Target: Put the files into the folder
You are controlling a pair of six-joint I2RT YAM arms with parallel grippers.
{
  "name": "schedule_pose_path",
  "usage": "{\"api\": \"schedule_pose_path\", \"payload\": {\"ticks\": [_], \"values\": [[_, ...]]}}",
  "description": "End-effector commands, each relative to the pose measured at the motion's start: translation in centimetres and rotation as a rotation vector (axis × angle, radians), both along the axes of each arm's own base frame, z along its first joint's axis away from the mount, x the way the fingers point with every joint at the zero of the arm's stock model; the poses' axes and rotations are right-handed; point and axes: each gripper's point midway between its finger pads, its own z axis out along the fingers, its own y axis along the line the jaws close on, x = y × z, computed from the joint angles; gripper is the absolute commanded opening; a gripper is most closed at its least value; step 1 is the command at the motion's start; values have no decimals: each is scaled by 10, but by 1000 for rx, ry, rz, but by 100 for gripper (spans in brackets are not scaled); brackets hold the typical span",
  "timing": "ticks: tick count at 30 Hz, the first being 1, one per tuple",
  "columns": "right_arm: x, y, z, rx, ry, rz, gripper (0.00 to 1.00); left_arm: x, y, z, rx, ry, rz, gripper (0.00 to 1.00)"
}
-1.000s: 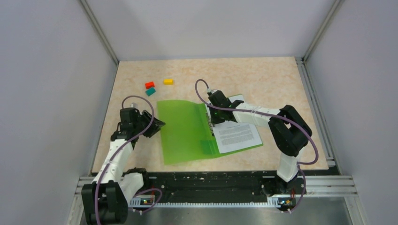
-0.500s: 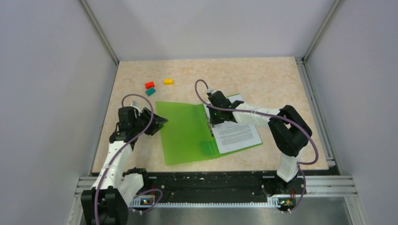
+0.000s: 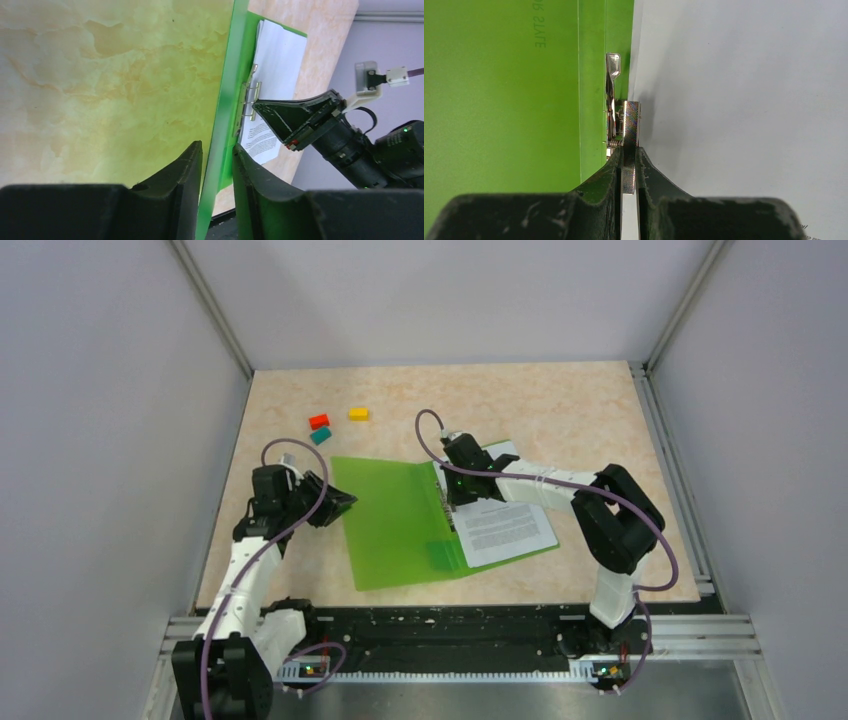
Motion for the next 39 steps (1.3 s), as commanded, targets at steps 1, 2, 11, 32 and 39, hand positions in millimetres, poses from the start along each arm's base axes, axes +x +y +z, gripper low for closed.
{"api": "schedule_pose_path", "payload": {"ticks": [1,2,11,32,39], "values": [[-13,0,0,8,29,28,6,9,6,10,58,-45,-8,31],[-13,-1,1,8,28,28,6,10,6,10,62,-47,-8,29],[-18,-3,4,14,30,33,6,13,12,12,93,-47,23,0],[-32,-3,-15,14,32,30,6,14,18,20,124,-65,103,0],[-27,1,-21,7,30,32,7,19,21,29,148,-92,117,0]]}}
